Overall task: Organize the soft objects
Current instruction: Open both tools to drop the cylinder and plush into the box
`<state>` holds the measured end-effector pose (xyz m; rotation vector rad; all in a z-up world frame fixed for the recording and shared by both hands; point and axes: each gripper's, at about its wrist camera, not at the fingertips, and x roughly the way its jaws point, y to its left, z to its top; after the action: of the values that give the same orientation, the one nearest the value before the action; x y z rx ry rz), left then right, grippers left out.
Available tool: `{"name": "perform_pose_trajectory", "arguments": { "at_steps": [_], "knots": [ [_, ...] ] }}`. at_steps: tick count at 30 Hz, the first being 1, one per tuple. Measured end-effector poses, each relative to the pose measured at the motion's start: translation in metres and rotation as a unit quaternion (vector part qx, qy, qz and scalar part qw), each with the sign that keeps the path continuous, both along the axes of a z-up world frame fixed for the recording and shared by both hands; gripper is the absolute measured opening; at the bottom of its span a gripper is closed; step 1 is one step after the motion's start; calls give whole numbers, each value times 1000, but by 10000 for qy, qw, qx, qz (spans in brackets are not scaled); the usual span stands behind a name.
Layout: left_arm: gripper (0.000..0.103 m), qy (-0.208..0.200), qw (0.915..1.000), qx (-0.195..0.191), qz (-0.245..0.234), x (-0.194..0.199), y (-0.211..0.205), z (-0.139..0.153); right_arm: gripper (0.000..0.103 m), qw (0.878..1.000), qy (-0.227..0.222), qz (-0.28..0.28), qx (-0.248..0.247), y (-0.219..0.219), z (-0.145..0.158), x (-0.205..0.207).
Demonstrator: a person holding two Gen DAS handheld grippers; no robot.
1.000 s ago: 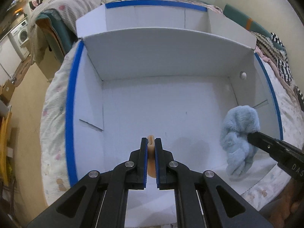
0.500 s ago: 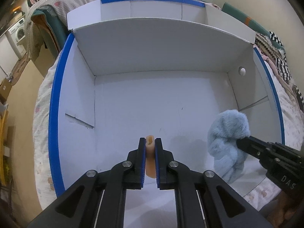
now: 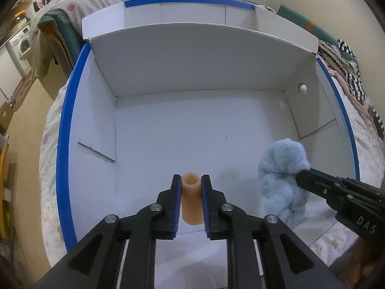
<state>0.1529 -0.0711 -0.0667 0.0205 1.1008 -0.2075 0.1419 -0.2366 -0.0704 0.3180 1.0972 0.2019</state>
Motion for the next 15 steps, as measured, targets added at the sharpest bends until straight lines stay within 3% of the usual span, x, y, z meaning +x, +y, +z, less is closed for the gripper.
{"name": "perform_pose_trajectory", "arguments": {
  "at_steps": [3,6,7,8,10,13,15],
  "knots": [
    [19,2,10000,39,-2,-1,0,0,18,10000,17,-44,28,-1,0,1],
    [32,28,10000,40,46,1,1,0,30,9999,71,-70,46,-2,-1,2],
    [42,8,10000,56,67,1,1,0,39,9999,76,-89,45,-3,-1,2],
    [51,-24,9999,83,80,2,1,1,57,9999,78,-103,52,-3,0,1],
    [58,-130,9997,167,96,1,1,5,78,9999,54,-147,49,-5,1,1],
    [62,-224,9993,271,97,3,0,9,79,9993,-57,-315,-177,-6,6,0],
    [63,-290,9990,312,157,4,1,12,85,9992,-100,-332,-199,-7,9,1]
  ]
}}
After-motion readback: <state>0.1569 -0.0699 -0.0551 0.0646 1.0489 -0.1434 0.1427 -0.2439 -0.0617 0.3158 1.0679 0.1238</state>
